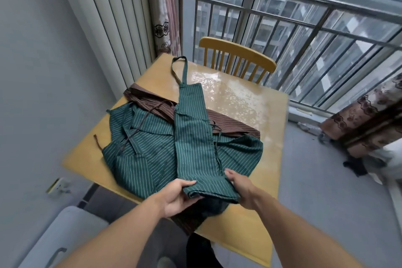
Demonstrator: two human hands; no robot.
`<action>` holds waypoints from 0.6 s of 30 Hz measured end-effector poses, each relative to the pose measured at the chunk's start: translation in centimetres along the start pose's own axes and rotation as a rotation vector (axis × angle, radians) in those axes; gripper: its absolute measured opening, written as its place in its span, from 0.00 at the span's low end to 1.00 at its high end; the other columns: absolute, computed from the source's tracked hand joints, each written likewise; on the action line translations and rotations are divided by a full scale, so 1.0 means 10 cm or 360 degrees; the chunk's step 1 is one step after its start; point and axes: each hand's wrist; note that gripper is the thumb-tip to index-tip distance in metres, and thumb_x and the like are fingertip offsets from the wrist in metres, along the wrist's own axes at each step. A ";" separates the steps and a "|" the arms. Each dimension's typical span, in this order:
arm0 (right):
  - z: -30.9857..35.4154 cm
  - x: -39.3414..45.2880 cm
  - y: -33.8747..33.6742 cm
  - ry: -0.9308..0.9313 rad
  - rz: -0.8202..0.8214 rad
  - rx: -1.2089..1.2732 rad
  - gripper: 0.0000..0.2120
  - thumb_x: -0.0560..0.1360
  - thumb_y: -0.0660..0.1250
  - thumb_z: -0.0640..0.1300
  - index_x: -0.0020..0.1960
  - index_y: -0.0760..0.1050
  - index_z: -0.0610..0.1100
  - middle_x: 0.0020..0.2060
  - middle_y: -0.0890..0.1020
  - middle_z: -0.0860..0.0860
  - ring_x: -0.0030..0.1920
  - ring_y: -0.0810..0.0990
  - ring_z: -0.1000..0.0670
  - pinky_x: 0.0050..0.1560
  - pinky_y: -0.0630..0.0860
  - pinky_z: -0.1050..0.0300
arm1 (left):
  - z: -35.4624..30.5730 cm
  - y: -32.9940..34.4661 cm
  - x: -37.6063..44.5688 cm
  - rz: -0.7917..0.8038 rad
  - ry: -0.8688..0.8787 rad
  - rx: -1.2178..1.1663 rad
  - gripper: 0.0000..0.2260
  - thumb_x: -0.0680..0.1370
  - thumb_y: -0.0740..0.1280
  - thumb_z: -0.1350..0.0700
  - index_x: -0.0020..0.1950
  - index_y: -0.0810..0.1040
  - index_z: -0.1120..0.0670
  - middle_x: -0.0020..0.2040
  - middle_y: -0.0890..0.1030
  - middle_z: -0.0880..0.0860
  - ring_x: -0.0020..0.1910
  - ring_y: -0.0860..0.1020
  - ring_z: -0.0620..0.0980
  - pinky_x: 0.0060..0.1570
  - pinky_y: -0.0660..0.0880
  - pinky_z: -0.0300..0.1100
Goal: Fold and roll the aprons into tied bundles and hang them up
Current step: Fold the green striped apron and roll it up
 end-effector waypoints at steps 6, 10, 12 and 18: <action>0.59 -0.27 0.12 -0.0470 0.0270 -0.0335 0.30 0.77 0.56 0.24 0.66 0.80 0.50 0.69 0.72 0.52 0.64 0.77 0.43 0.55 0.76 0.47 | -0.47 0.19 -0.16 -0.0467 0.0457 -0.0076 0.17 0.79 0.70 0.63 0.68 0.77 0.63 0.49 0.85 0.60 0.42 0.84 0.53 0.34 0.84 0.44; 0.78 -0.36 0.30 -0.0883 -0.0183 -0.1031 0.23 0.76 0.66 0.29 0.55 0.85 0.57 0.60 0.84 0.49 0.51 0.84 0.38 0.50 0.81 0.40 | -0.66 0.19 -0.33 -0.0498 0.0719 0.0032 0.16 0.84 0.60 0.61 0.71 0.76 0.59 0.63 0.81 0.64 0.52 0.84 0.60 0.42 0.83 0.50; 0.88 -0.39 0.38 -0.1008 -0.0368 -0.1022 0.06 0.80 0.71 0.47 0.49 0.86 0.54 0.48 0.88 0.49 0.49 0.86 0.43 0.54 0.81 0.40 | -0.76 0.18 -0.44 -0.0357 0.0749 0.0085 0.19 0.81 0.51 0.65 0.63 0.79 0.64 0.62 0.81 0.67 0.56 0.82 0.61 0.49 0.81 0.51; 1.20 -0.39 0.47 -0.1244 -0.0450 -0.1048 0.24 0.81 0.61 0.64 0.55 0.84 0.46 0.52 0.85 0.52 0.54 0.82 0.50 0.61 0.77 0.47 | -1.01 0.18 -0.74 -0.0383 0.0964 0.1085 0.08 0.80 0.71 0.58 0.58 0.82 0.57 0.51 0.86 0.51 0.53 0.83 0.53 0.53 0.77 0.45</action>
Point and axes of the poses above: each hand's wrist, its own x-axis towards the middle knuckle, its own y-axis out of the palm, z = x × y
